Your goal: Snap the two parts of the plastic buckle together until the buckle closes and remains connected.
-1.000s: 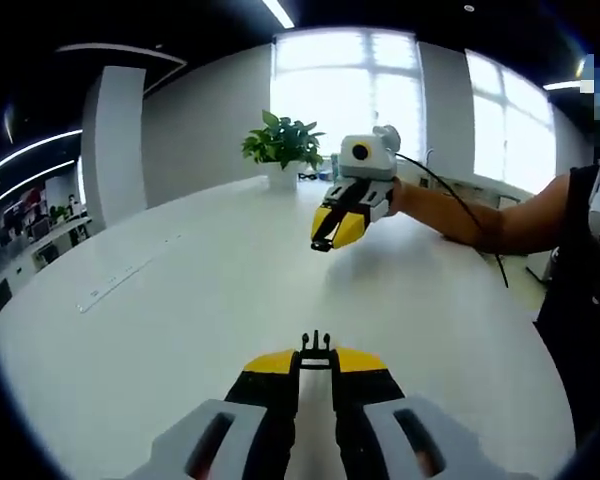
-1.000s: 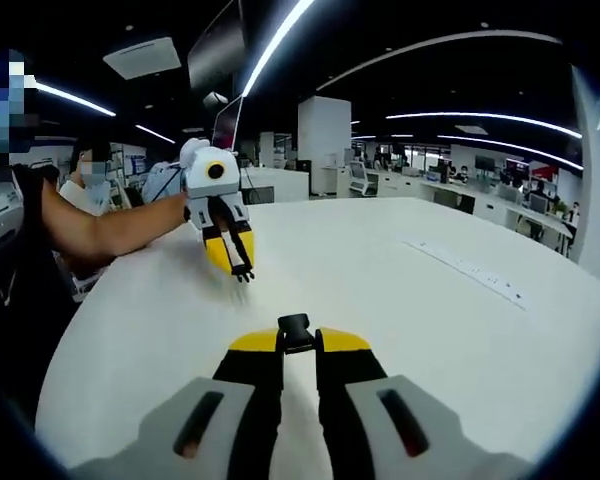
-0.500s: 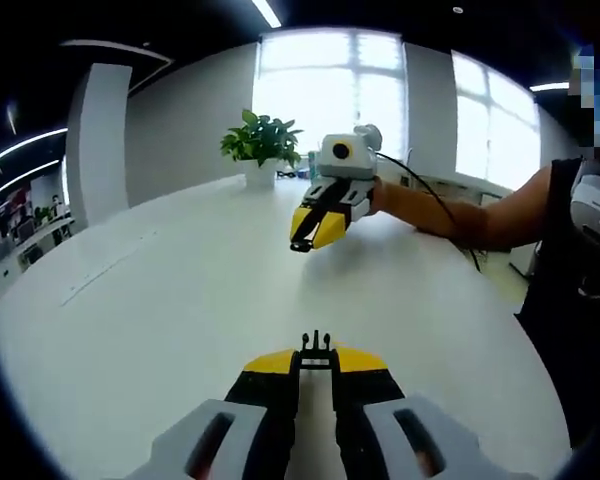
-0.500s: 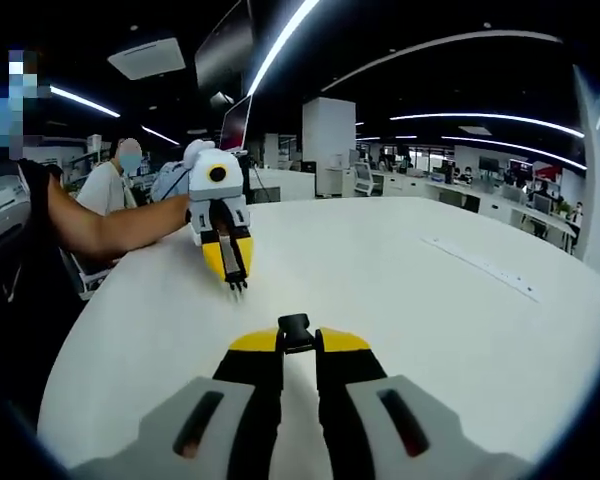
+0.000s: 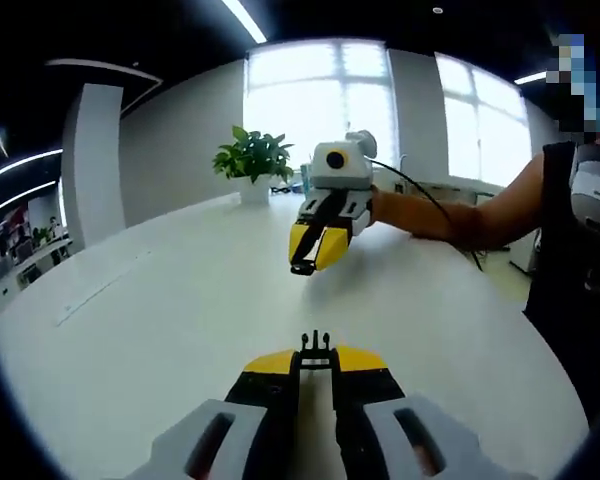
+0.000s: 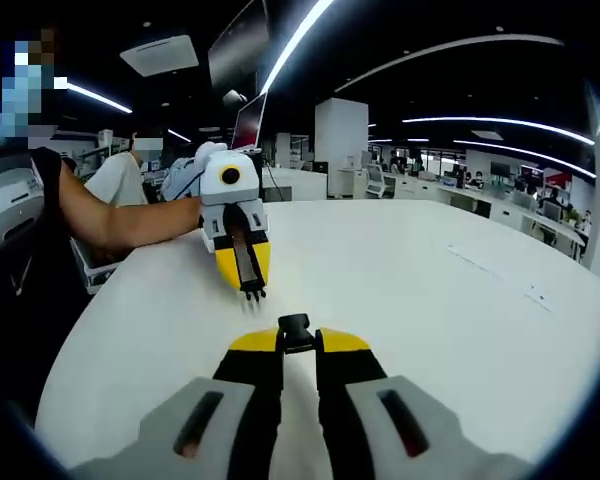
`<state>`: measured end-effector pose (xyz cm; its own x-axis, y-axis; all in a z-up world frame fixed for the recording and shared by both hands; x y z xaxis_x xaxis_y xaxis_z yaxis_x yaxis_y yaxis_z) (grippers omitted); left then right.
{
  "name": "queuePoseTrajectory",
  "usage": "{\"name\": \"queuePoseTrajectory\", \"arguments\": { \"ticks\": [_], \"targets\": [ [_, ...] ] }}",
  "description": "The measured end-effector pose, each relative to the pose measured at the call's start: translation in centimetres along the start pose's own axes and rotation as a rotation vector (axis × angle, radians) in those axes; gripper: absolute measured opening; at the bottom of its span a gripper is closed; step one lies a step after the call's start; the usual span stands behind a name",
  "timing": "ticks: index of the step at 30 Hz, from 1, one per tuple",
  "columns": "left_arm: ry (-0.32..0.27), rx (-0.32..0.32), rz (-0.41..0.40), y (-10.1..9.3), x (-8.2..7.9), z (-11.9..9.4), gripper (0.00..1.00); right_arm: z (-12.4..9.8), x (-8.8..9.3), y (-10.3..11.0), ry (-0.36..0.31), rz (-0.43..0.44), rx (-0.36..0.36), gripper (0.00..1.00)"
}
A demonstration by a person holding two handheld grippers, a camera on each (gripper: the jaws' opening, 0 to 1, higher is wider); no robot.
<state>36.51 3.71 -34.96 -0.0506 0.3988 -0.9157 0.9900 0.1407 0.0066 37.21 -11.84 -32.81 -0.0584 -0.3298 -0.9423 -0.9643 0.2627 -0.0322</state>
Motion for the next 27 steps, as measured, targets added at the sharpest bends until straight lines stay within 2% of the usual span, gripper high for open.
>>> {"name": "queuePoseTrajectory", "arguments": {
  "ticks": [20, 27],
  "targets": [
    [0.018, -0.034, 0.02, 0.7, 0.8, 0.0, 0.11, 0.4, 0.7, 0.4, 0.022, 0.004, -0.015, 0.11],
    [0.016, -0.027, -0.005, 0.6, 0.9, 0.0, 0.11, 0.7, 0.8, 0.7, 0.022, 0.003, -0.025, 0.11]
  ]
}}
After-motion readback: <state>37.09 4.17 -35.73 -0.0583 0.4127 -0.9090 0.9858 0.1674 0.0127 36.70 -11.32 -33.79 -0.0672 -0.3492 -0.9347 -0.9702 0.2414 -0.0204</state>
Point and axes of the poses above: the point that each gripper's makers call its tool centre point, and the gripper's own axes: z roughly forward along the fingers, y roughly to its left, x roughly out of its underside, the point moved 4 cm from there along -z, roughly backward along the fingers, and after that the axes turned 4 degrees about -x, right-handed, at the moved point
